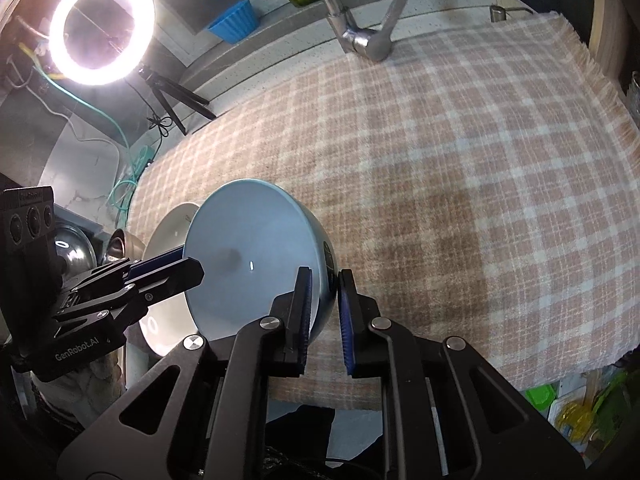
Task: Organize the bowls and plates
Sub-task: 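Lift the pale-blue bowl and carry it over the nested steel bowls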
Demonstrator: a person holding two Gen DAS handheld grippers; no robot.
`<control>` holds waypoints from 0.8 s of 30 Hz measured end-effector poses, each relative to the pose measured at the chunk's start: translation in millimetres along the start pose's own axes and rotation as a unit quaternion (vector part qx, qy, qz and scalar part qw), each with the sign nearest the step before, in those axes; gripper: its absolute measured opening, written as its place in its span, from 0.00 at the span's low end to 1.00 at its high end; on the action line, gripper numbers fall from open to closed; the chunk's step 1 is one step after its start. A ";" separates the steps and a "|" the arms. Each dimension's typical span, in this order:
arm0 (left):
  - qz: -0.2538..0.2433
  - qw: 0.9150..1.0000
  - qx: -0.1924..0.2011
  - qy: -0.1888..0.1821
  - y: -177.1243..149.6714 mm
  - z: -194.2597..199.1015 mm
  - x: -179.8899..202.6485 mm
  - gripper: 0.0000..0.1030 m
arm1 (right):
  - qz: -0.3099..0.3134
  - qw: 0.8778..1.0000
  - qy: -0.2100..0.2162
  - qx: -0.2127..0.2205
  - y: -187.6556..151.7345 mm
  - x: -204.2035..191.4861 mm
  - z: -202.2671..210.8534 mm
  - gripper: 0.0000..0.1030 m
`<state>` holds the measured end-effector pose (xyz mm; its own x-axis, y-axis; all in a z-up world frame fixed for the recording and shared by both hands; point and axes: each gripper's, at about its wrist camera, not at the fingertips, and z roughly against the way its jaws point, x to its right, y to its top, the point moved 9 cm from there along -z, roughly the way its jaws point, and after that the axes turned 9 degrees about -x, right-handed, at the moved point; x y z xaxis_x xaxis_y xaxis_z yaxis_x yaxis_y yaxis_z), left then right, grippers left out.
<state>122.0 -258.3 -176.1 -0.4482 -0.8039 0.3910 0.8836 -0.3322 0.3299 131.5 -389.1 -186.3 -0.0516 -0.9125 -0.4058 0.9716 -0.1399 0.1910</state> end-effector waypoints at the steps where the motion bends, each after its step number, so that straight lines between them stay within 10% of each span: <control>1: 0.002 1.000 0.004 0.001 0.5 4.3 -2.0 0.21 | 0.003 1.000 0.001 0.001 1.4 -4.0 1.0 0.13; 24: 0.085 0.991 0.099 0.032 -19.5 110.7 -93.6 0.21 | 0.118 0.992 0.032 0.002 25.0 -151.0 -13.9 0.13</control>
<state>131.8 -122.0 -124.0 -0.2806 -0.8714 0.4025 0.8985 -0.0910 0.4295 166.8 -249.5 -132.7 0.1930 -0.8939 -0.4046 0.9539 0.0743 0.2908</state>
